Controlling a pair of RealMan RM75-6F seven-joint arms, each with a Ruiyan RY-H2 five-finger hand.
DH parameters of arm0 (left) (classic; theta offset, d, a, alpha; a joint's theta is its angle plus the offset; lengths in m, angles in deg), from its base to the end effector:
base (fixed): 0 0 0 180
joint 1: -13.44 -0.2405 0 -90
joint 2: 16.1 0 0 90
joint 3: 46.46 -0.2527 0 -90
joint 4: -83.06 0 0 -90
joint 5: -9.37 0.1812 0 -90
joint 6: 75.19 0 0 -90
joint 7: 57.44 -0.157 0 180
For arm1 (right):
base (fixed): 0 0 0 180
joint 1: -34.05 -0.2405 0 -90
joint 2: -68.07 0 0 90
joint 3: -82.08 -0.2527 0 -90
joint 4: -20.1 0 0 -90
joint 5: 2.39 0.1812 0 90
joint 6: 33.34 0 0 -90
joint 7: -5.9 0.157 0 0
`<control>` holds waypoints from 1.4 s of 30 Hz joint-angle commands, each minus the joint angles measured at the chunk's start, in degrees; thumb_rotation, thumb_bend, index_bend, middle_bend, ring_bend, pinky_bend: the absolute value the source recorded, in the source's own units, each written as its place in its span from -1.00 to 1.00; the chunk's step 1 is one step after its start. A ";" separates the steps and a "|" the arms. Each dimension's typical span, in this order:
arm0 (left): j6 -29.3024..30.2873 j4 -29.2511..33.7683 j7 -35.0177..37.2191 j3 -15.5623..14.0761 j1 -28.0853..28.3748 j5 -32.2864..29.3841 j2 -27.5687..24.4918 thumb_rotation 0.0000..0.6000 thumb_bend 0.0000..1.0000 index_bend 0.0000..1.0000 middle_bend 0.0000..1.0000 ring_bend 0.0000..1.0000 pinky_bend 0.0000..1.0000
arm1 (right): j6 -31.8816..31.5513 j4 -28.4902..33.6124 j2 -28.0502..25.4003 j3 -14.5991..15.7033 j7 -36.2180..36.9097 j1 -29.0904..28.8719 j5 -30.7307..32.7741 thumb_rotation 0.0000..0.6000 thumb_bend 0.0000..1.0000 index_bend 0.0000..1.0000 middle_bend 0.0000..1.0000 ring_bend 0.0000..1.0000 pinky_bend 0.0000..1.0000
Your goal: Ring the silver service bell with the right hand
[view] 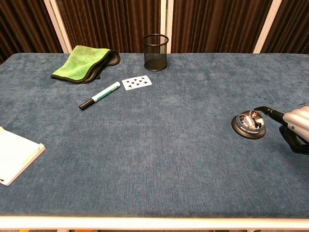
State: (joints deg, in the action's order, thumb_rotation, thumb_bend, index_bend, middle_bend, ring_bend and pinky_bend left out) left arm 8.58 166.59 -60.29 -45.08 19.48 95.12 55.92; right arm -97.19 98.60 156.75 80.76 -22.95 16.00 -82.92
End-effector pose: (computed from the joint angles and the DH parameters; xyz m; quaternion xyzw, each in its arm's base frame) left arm -0.3131 0.1943 0.1465 -0.6171 -0.3768 -0.3603 0.5894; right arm -0.2697 -0.2399 0.0106 0.7671 -0.3160 0.2390 0.5046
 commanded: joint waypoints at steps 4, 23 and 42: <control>-0.10 0.13 -0.20 0.11 0.09 -0.09 0.03 1.00 -0.95 -0.82 -0.98 -1.00 -0.67 | -1.48 0.95 -0.44 0.16 0.37 0.04 -0.76 1.00 1.00 -1.00 0.73 0.45 0.19; -0.14 -0.03 0.19 0.11 0.00 -0.17 -0.18 1.00 -0.95 -0.82 -0.98 -1.00 -0.67 | 0.44 -0.57 1.19 1.26 -2.03 -0.40 1.85 1.00 1.00 -1.00 0.73 0.45 0.19; -0.06 0.38 -0.08 0.18 -0.02 -0.19 -0.47 1.00 -0.95 -0.82 -0.98 -1.00 -0.67 | 0.00 -1.56 1.29 2.05 -0.82 -0.20 1.43 1.00 1.00 -1.00 0.73 0.45 0.19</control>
State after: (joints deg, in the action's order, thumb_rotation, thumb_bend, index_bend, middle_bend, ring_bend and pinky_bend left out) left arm 8.53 166.98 -60.36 -44.90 19.47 94.93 55.44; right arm -97.36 97.15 157.89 82.76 -23.63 15.86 -81.65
